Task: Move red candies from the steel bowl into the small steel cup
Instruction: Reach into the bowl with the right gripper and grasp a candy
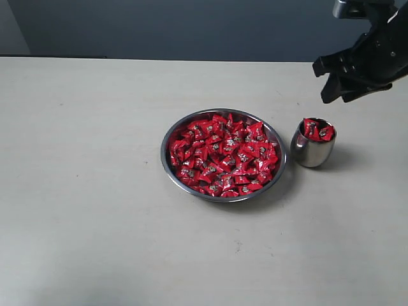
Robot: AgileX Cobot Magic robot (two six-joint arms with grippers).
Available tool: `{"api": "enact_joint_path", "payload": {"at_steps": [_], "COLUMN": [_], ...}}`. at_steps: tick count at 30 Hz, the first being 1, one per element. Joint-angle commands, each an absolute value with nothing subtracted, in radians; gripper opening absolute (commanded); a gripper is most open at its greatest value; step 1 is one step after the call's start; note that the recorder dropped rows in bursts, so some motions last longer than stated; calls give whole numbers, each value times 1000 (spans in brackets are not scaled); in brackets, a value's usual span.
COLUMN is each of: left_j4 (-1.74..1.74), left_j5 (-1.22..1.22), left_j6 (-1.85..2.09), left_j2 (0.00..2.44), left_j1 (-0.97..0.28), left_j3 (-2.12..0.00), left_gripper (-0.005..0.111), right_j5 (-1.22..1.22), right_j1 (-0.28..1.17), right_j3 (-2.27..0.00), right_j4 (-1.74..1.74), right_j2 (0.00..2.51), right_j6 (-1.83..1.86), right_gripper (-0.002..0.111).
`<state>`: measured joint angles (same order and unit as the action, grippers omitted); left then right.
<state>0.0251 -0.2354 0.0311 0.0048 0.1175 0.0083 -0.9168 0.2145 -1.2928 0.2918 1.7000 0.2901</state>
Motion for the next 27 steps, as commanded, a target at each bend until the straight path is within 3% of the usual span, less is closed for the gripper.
{"api": "enact_joint_path", "payload": {"at_steps": [1, 6, 24, 27], "left_j4": [27, 27, 27, 27], "left_j5": [-231, -231, -229, -229], "left_j6": [29, 29, 29, 29], "left_j2": [0, 0, 0, 0], "left_j1": [120, 120, 120, 120], "left_j3": [0, 0, 0, 0], "left_gripper": [0, 0, 0, 0], "right_j5": [-952, -969, -817, -809], "right_j1": [211, 248, 614, 646], "right_j3": [-1291, -1291, -1312, -1355], "right_j4": [515, 609, 574, 523], "right_j2": [1691, 1691, 1948, 2001], "right_j6": [411, 446, 446, 414], "right_gripper": [40, 40, 40, 46]}}
